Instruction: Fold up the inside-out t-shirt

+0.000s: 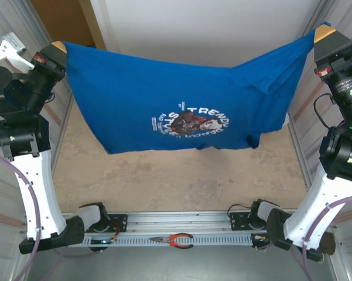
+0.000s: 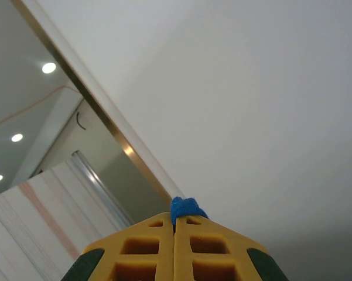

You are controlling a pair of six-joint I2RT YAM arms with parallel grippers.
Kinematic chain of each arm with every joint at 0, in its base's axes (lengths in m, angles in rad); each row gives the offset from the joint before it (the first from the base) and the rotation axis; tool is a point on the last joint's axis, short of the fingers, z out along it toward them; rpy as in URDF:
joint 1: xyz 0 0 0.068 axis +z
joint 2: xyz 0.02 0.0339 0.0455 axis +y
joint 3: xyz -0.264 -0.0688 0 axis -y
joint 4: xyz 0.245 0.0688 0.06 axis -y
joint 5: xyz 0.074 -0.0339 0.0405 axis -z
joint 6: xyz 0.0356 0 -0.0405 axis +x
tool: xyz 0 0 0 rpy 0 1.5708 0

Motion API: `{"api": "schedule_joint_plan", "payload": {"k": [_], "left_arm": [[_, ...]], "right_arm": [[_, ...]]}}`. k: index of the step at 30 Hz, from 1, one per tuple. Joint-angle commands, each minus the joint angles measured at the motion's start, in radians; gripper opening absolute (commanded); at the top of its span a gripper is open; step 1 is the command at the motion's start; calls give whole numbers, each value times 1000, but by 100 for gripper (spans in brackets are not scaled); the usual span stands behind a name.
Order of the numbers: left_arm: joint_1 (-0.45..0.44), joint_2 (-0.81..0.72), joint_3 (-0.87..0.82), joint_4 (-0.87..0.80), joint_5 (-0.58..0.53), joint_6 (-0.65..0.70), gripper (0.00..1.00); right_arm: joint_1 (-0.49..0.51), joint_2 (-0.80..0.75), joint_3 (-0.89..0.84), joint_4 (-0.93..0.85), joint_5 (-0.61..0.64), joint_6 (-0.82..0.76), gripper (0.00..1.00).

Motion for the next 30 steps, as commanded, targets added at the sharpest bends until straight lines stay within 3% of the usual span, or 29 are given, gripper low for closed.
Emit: {"api": "schedule_joint_plan", "payload": {"k": [1,3,8,12,14,17,20,22,25,28,30], "left_arm": [[11,59,-35,-25,7,23,0],[0,100,-74,-20,7,26,0],[-70,238,-161,25,-26,71,0],[-121,412,-113,51,-54,100,0],[-128,506,-16,55,-52,113,0],[-139,643,213,16,-38,95,0],[-162,723,478,-63,-81,114,0],[-167,759,653,-122,-114,134,0],[-146,766,798,-188,-128,144,0],[-125,656,648,-154,-146,156,0],[-121,532,418,-65,-162,163,0]], "right_arm": [[-4,80,-74,97,-41,76,0],[25,120,-117,149,-63,100,0],[207,273,-117,83,1,-32,0],[300,443,-68,84,38,-65,0],[322,569,53,78,9,-64,0],[331,800,421,-10,-50,-49,0],[319,952,738,44,-90,85,0],[294,912,684,188,-92,188,0],[257,784,549,259,-67,177,0],[230,709,458,267,-78,167,0],[232,661,355,274,-106,118,0]]}}
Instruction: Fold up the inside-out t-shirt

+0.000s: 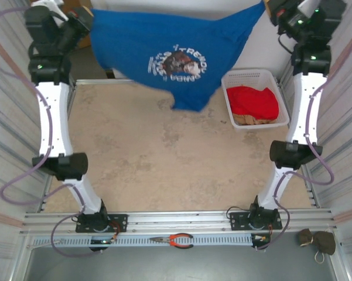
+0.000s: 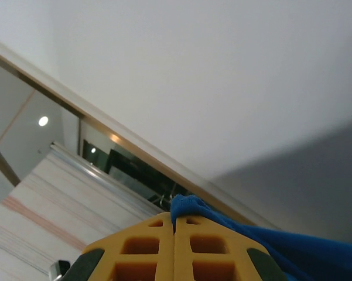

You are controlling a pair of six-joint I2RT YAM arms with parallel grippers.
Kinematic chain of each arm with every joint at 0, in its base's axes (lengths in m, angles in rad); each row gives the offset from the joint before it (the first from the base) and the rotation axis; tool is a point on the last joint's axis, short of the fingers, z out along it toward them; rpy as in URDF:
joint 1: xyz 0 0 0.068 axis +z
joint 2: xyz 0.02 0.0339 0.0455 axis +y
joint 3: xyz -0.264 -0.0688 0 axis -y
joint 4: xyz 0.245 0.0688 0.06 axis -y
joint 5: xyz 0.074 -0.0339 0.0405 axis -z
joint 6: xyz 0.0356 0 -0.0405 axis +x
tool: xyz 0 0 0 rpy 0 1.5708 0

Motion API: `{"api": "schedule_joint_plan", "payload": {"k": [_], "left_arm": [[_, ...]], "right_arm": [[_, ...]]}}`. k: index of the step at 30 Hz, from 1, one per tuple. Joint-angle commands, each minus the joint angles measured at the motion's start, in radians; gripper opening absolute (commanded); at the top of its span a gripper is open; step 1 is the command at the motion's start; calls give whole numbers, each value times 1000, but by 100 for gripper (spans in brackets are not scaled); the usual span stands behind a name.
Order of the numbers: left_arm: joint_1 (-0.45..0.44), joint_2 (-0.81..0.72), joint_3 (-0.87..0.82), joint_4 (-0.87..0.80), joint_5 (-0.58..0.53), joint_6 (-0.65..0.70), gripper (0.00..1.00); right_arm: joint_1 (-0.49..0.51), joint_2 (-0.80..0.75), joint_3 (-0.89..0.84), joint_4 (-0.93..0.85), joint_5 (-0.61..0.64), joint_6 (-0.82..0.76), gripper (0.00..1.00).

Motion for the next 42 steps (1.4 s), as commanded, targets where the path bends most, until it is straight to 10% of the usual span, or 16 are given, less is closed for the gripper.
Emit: {"api": "schedule_joint_plan", "payload": {"k": [1,14,26,39,42], "left_arm": [[16,-136,-275,64,-46,40,0],[-63,-719,-1558,240,-70,-18,0],[-119,-972,-1912,53,-113,-140,0],[-145,-1379,-1984,-288,-237,-181,1],[-145,-1365,-1975,-302,-217,-149,36]], "right_arm": [[14,-130,-136,106,-56,-34,0],[283,-675,-1641,234,156,-303,0],[402,-906,-2004,-60,389,-389,0],[319,-1324,-2013,-494,694,-303,0],[274,-1287,-2003,-507,648,-322,16]]}}
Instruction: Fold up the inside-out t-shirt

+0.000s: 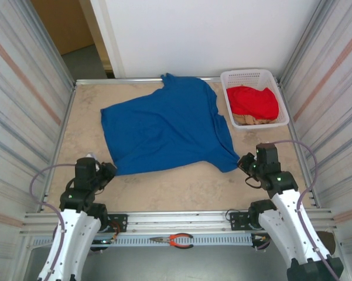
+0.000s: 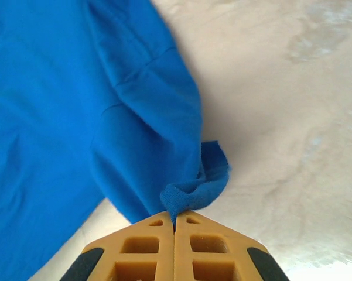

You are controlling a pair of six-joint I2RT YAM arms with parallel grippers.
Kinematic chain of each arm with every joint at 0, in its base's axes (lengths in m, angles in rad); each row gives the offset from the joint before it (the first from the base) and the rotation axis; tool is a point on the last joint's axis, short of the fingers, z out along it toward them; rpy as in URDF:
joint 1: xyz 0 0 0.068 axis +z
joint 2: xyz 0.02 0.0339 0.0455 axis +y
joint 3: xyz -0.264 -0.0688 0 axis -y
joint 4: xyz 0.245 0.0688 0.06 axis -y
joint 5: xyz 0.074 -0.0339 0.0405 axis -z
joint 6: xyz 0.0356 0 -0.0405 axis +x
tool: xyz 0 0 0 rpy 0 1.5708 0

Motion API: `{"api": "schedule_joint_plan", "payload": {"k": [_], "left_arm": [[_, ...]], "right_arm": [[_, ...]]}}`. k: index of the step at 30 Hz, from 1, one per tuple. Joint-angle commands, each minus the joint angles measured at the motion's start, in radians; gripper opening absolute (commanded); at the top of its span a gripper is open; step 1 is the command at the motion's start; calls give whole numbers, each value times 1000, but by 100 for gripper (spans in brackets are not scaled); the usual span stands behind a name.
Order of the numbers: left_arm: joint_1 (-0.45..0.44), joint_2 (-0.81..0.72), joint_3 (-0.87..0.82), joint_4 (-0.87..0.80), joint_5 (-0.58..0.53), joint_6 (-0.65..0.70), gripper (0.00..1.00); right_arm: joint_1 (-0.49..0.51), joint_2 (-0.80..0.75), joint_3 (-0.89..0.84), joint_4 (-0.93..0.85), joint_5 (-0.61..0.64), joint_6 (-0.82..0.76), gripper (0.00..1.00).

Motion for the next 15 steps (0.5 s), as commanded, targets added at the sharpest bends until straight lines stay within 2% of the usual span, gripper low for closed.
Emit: {"api": "schedule_joint_plan", "payload": {"k": [1,2,3,4,9,12,15], "left_arm": [[-4,21,8,-81,-26,31,47],[-5,34,18,-75,-21,43,55],[-5,45,27,-64,-19,55,61],[-4,59,43,-57,-19,62,65],[-4,197,135,99,11,109,70],[-3,413,231,240,42,156,73],[-1,710,397,318,90,211,74]], "right_arm": [[-32,31,35,-99,23,-2,34],[-33,34,48,-106,32,-4,46],[-32,30,60,-108,38,-6,51],[-33,23,76,-107,39,-7,52],[-15,58,145,-31,-25,-35,50],[63,183,179,65,-79,-49,48],[187,339,217,147,-37,-56,48]]}}
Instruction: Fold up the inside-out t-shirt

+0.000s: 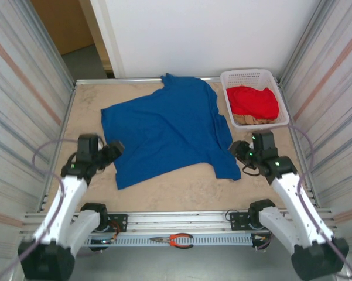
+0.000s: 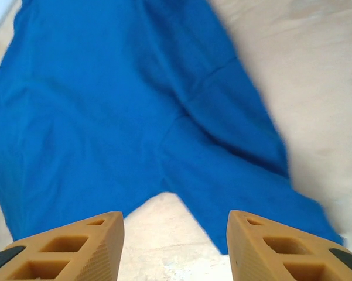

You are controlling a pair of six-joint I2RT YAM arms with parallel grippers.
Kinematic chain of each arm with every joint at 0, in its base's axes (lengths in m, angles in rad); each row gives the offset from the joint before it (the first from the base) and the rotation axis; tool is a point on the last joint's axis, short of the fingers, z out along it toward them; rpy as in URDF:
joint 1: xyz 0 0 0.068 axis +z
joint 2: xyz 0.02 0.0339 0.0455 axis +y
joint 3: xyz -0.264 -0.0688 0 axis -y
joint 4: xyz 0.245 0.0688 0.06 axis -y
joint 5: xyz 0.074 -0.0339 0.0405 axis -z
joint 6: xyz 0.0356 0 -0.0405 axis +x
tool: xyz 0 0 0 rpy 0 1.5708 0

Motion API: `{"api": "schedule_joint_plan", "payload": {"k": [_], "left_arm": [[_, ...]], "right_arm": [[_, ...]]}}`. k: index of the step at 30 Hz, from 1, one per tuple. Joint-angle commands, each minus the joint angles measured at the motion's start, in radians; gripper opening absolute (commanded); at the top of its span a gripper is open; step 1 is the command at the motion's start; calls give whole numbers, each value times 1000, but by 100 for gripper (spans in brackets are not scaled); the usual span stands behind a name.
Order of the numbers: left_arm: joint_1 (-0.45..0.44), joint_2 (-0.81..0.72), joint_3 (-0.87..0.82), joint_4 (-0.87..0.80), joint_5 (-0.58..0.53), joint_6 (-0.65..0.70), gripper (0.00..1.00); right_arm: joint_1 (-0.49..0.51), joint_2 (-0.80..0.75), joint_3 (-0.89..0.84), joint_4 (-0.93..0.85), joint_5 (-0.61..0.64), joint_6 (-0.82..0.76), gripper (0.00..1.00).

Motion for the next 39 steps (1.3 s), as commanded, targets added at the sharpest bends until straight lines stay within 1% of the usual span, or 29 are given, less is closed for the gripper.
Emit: {"api": "schedule_joint_plan", "payload": {"k": [1,3,6,10,12,14,16,18,21,25,27,31,33,36,39], "left_arm": [[-1,287,171,171,59,105,74],[4,463,300,172,45,139,74],[20,692,486,147,43,171,74],[36,923,712,73,38,217,73],[46,1003,795,31,35,233,73],[65,1056,839,7,37,235,73],[92,1090,848,-1,44,219,73],[132,1108,821,16,73,188,72],[192,1098,740,68,141,136,71],[264,1045,600,135,201,69,71],[303,1008,511,180,242,24,71],[365,909,322,262,283,-71,70],[382,834,229,284,280,-116,70],[383,692,79,347,267,-210,70],[342,526,-47,359,242,-284,70]], "right_arm": [[105,155,37,117,10,-30,47],[151,255,48,166,32,-17,46],[185,365,49,230,71,12,44],[191,462,37,291,96,57,43],[190,501,41,302,107,67,44],[186,542,52,307,109,72,44],[179,598,72,299,105,80,44],[172,651,91,294,98,90,45],[164,711,117,294,83,98,45],[140,781,169,285,62,91,47],[121,831,213,280,34,85,48],[94,940,334,240,4,58,49],[82,1002,404,228,-20,51,49],[71,1089,527,186,-39,30,50],[55,1181,657,137,-69,3,51]]}}
